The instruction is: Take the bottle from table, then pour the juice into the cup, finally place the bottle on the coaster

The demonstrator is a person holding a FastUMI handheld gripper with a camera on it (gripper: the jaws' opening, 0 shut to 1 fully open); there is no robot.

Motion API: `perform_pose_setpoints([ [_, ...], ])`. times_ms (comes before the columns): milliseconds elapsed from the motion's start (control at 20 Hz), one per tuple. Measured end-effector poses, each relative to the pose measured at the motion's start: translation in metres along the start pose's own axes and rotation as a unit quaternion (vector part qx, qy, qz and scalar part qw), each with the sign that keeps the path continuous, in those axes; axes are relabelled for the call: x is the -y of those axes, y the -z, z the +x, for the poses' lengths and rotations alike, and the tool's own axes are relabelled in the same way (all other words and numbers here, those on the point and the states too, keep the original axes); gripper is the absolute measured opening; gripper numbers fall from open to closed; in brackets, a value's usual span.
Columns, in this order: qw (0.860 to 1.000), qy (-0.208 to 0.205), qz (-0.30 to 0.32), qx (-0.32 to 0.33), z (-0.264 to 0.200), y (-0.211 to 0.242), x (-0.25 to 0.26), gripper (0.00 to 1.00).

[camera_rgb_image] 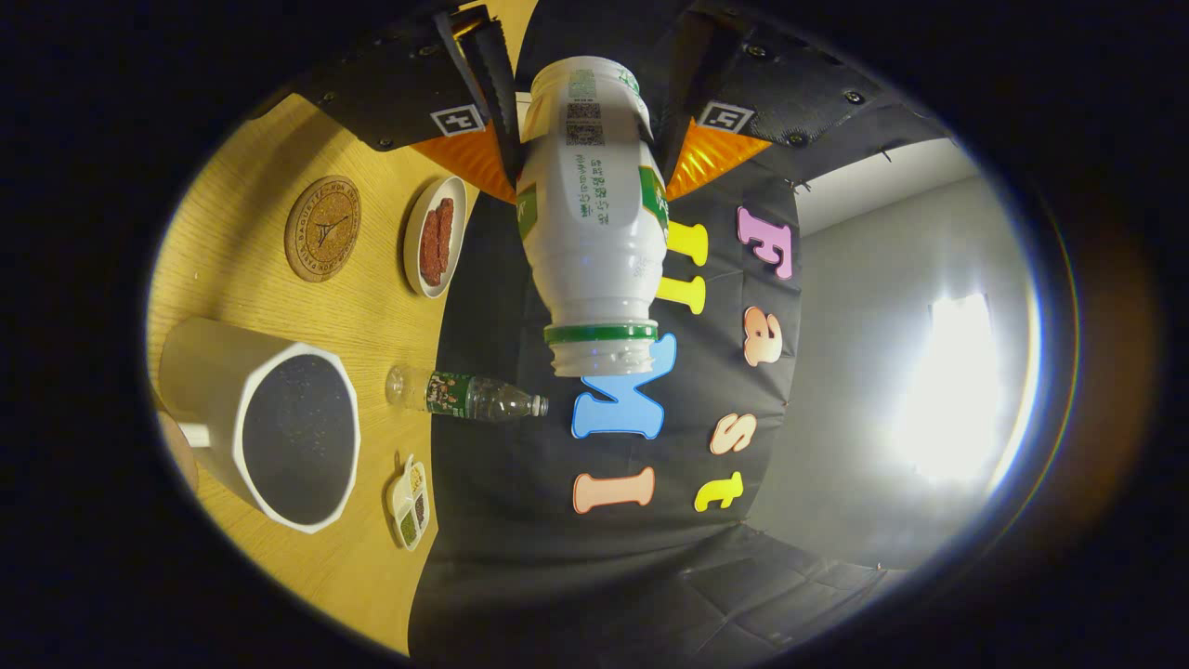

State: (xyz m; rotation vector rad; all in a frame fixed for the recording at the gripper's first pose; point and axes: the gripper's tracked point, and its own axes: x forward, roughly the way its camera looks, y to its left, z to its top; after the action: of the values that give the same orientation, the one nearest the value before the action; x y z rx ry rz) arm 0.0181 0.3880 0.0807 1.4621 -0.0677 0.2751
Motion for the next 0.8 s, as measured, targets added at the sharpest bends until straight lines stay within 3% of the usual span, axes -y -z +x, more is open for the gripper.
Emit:
perform_pose_setpoints([
  [800,0.996,-0.012,0.084,0.021,-0.002,-0.026,-0.011,0.68],
])
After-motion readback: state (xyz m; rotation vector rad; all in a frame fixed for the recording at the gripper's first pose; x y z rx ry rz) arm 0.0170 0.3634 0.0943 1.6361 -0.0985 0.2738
